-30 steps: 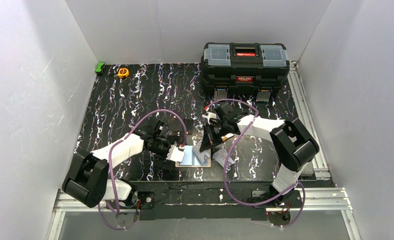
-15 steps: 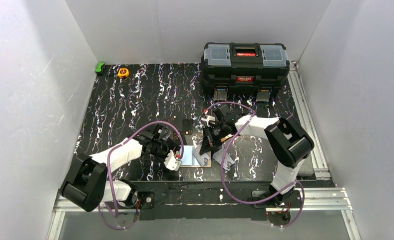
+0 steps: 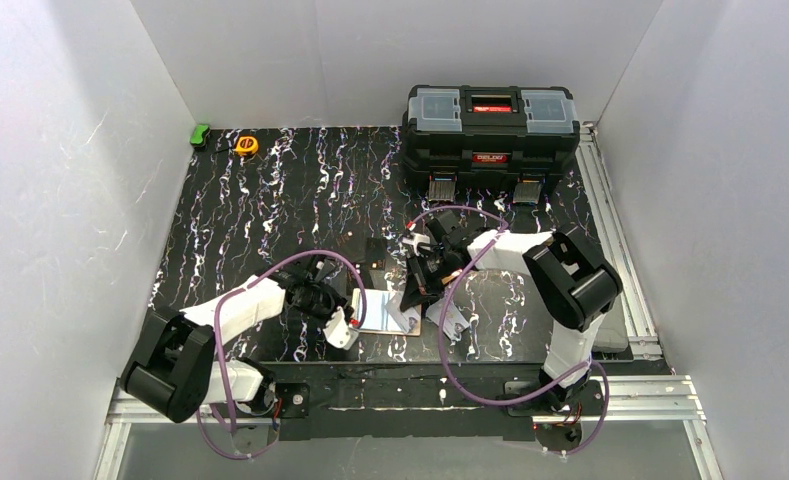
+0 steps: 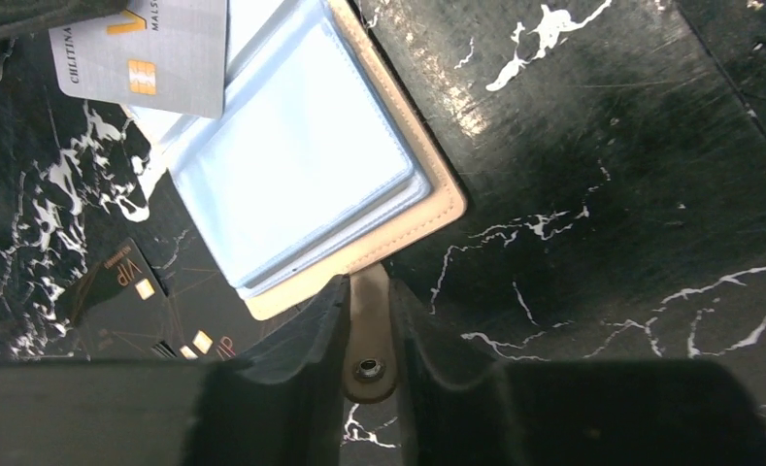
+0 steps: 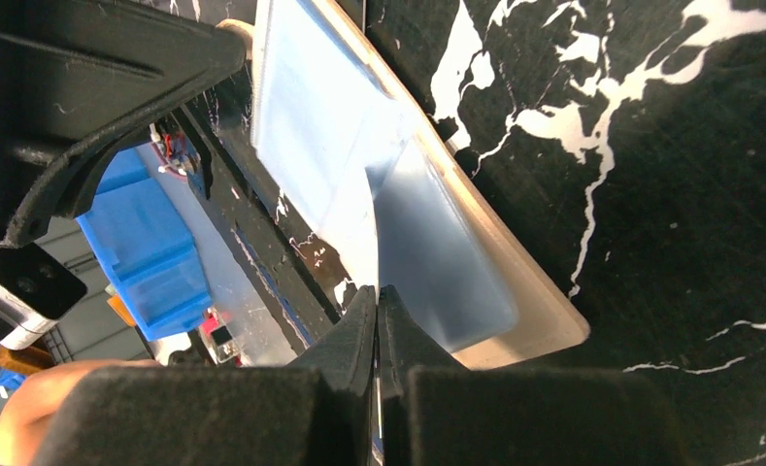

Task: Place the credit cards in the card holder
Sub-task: Insert the credit card into the card holder.

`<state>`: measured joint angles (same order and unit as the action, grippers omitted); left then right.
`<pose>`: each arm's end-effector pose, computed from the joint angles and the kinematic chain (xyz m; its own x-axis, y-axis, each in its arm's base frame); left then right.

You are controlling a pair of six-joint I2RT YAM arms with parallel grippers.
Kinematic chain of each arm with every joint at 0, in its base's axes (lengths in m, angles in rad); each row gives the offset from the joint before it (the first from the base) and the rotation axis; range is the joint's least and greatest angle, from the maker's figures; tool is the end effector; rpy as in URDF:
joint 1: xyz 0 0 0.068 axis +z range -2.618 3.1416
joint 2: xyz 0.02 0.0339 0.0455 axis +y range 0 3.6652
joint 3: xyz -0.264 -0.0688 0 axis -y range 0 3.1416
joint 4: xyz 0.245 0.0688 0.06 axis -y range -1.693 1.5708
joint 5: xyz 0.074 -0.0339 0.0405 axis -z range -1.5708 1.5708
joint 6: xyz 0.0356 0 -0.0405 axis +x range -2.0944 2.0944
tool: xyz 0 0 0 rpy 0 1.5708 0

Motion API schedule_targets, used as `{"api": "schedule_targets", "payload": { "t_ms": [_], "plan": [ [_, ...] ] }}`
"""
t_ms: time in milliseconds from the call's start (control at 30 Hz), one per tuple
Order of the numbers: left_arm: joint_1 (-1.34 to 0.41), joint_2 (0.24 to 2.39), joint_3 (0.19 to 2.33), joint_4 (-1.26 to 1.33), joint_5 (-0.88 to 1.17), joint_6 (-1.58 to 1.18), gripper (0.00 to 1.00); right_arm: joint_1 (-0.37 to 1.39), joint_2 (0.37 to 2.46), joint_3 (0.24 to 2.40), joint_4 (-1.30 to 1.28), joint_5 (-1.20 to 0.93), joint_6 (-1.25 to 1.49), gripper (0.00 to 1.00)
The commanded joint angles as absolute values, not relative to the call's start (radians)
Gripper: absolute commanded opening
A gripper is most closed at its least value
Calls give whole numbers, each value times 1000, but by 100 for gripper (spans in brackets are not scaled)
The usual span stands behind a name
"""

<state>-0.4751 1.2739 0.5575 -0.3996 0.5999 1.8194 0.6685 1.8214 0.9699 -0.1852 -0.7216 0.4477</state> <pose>0.1796 -0.1150 0.1574 0.7763 0.5004 -0.3835 0.6271 -0.5510 0.5506 0.2548 0.2312 0.1378 -0.9246 -0.3161 -0.2128 -0.3649 0.5741 0.7329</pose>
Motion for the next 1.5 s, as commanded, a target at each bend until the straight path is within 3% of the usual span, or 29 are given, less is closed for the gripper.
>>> {"api": "schedule_targets", "payload": {
  "t_ms": [0,100,600,800,900,1233,1467],
  "plan": [
    [-477,1239,570,-471,658,1824,11,667,1842,1015,-193,-742,434,1],
    [-477,1209,559,-487,680,1815,0,667,1856,1035,-195,-746,435,1],
    [-528,1094,482,-592,720,1810,0,667,1887,1076,-176,-777,443,1],
    [-538,1097,484,-591,715,1786,26,667,1894,1078,-160,-759,447,1],
    [-540,1094,485,-588,713,1776,33,667,1856,1047,-97,-712,468,1],
    [-546,1118,480,-549,715,1748,36,671,1812,977,170,-654,584,1],
    [-555,1148,485,-521,710,1722,32,673,1854,909,343,-682,695,1]
  ]
}}
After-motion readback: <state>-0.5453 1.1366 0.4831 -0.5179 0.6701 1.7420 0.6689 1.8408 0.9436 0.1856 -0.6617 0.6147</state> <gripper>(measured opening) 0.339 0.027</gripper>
